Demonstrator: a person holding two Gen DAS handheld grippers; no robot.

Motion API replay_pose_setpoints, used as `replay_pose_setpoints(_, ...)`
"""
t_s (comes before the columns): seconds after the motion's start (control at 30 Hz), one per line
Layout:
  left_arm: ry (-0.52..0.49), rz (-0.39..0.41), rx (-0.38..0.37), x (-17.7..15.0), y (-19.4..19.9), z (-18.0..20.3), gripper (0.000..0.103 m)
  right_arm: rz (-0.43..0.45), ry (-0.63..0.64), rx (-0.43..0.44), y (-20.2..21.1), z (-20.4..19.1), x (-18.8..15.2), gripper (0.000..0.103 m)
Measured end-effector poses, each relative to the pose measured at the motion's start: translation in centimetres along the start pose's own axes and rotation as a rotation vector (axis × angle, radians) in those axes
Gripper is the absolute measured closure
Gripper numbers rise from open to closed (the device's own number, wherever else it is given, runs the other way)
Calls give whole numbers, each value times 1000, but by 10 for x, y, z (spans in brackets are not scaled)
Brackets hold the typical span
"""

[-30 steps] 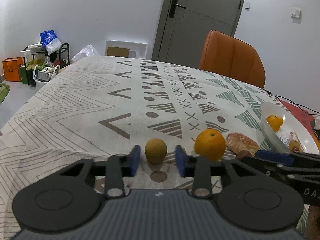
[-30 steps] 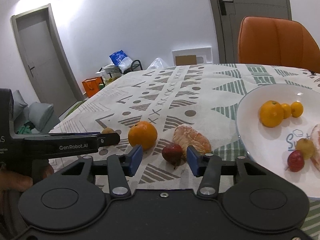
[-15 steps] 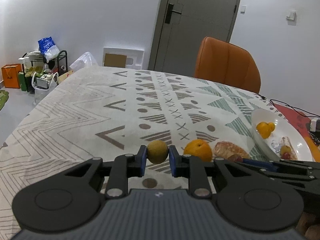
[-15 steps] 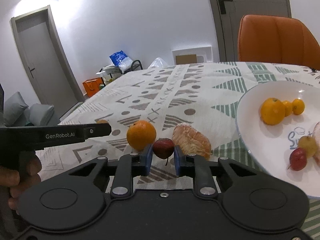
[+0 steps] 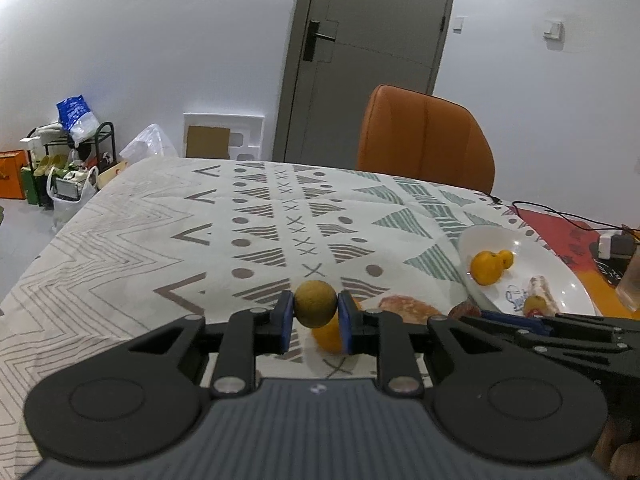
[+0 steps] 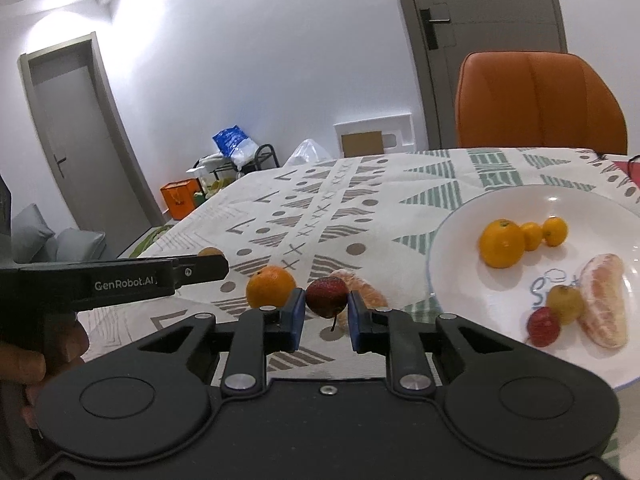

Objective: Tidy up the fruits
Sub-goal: 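Carry the yellow fruit and red plum over the bowl and open both tools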

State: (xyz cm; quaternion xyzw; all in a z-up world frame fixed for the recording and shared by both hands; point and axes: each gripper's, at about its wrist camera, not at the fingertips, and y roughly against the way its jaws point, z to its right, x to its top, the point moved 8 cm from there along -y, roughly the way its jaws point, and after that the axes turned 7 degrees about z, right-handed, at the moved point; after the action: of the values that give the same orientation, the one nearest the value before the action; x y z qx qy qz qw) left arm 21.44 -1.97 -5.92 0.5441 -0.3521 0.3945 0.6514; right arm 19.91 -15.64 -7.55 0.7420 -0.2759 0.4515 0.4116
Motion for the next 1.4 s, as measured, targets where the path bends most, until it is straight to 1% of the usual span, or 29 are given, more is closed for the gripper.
replay_pose_setpoints(0.33,-31,6,-47,3,-3,33,81,43,-27,-48,22,26,10,82)
replay_pose_setpoints(0.87,-96,5,-115,11,-21,90,81,89,-81,-145,45,89,19,82)
replay_pose_setpoints(1.13,-130,0,-150,13,-33,118,81,105,-95,-187,49,116,24,82)
replay_pose_setpoints(1.4,-151,-11,-168,14,-44,134,81,113,-116,-209,44,134,29,82)
